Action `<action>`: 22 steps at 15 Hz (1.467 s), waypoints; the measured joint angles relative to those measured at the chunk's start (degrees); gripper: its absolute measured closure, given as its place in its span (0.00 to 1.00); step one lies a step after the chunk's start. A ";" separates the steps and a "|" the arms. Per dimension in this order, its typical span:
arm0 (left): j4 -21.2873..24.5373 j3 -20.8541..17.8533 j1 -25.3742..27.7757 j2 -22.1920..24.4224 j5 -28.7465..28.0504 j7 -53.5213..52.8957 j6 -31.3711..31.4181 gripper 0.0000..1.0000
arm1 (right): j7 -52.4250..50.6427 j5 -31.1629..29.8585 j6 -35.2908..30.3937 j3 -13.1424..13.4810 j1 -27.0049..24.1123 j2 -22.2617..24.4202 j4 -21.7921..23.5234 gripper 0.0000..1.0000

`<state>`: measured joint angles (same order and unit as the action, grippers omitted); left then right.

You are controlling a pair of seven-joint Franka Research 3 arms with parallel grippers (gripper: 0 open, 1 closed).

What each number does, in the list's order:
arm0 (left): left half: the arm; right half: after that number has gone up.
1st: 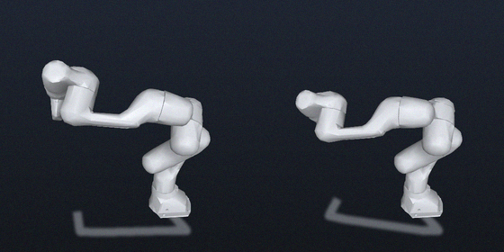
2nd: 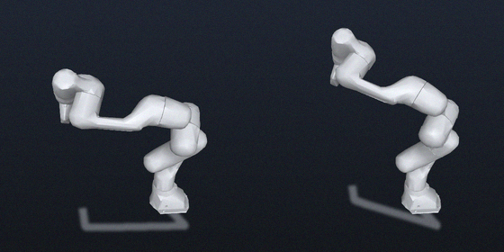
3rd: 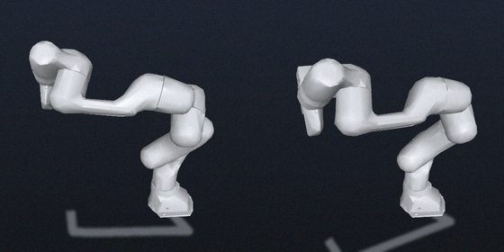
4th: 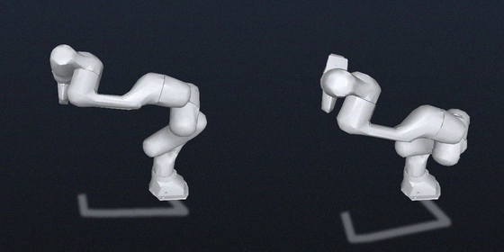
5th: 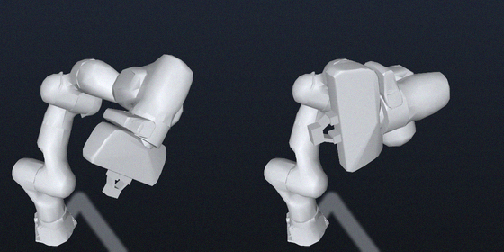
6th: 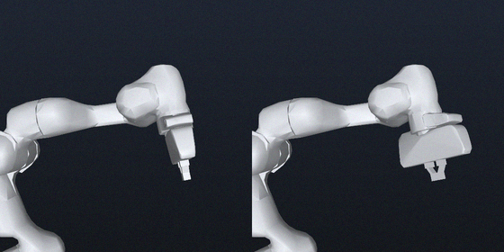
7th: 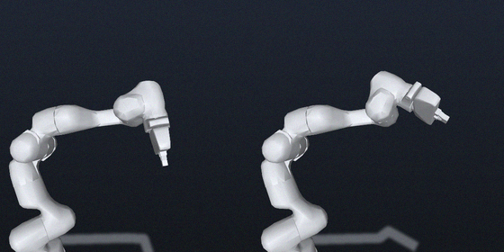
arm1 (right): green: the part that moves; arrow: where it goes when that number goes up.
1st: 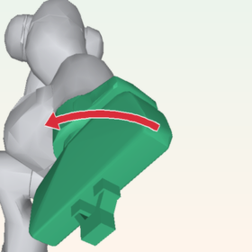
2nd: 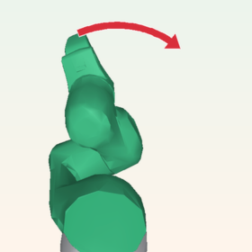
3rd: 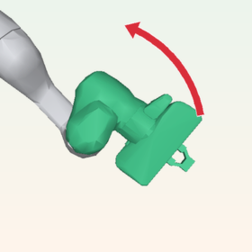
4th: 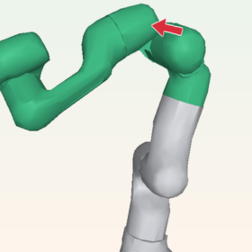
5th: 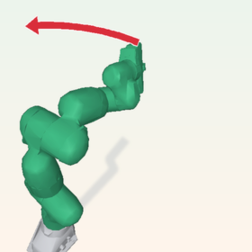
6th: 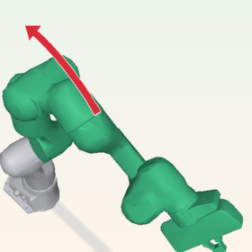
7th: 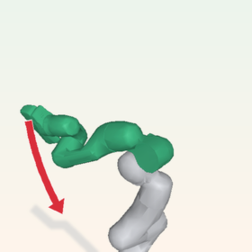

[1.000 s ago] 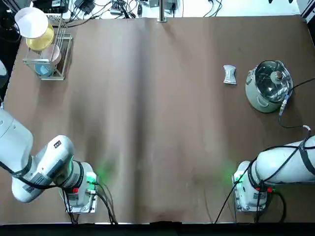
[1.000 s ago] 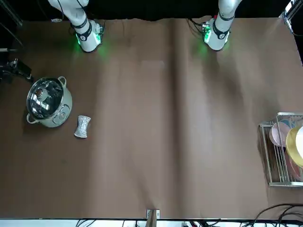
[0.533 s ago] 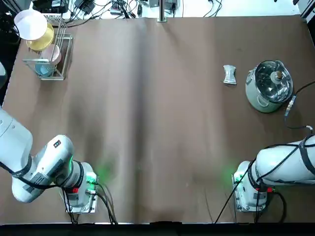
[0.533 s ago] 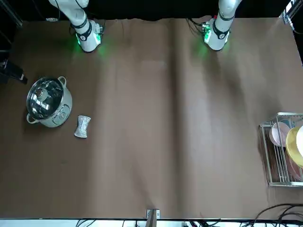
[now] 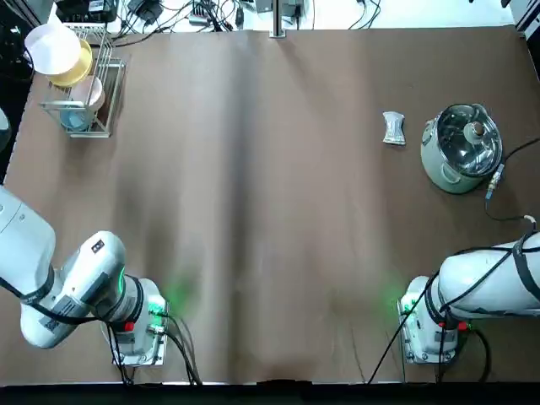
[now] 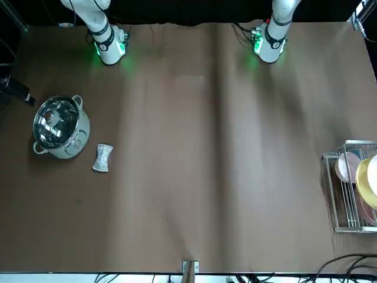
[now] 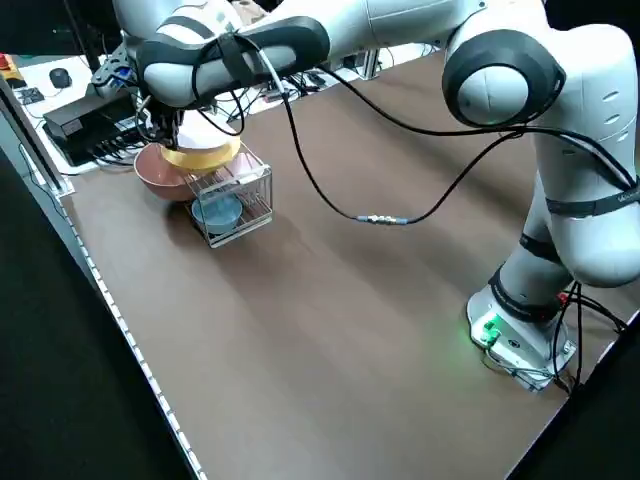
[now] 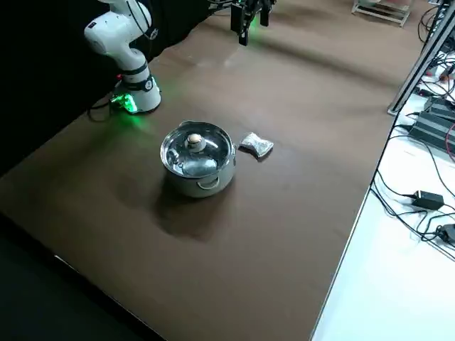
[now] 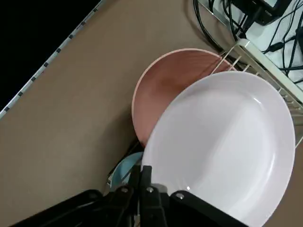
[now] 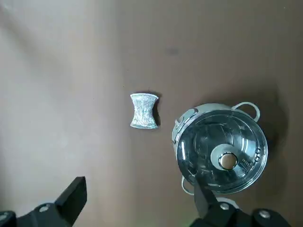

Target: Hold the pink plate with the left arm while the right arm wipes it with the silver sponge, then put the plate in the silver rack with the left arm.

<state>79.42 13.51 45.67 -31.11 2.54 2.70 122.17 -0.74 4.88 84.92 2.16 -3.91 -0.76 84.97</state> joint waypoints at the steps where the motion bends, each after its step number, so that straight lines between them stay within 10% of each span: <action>1: 0.00 0.00 0.00 -0.02 0.00 0.00 -0.08 0.96 | 0.00 0.00 0.03 0.00 0.00 0.00 0.00 0.00; 22: 0.61 0.74 -0.79 -0.76 0.00 0.08 -0.64 0.81 | 0.07 0.01 0.06 -0.02 0.00 -0.08 0.01 0.00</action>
<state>80.03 14.25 44.88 -31.86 2.54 2.78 121.54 -0.67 4.89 84.99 2.14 -3.92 -0.84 84.98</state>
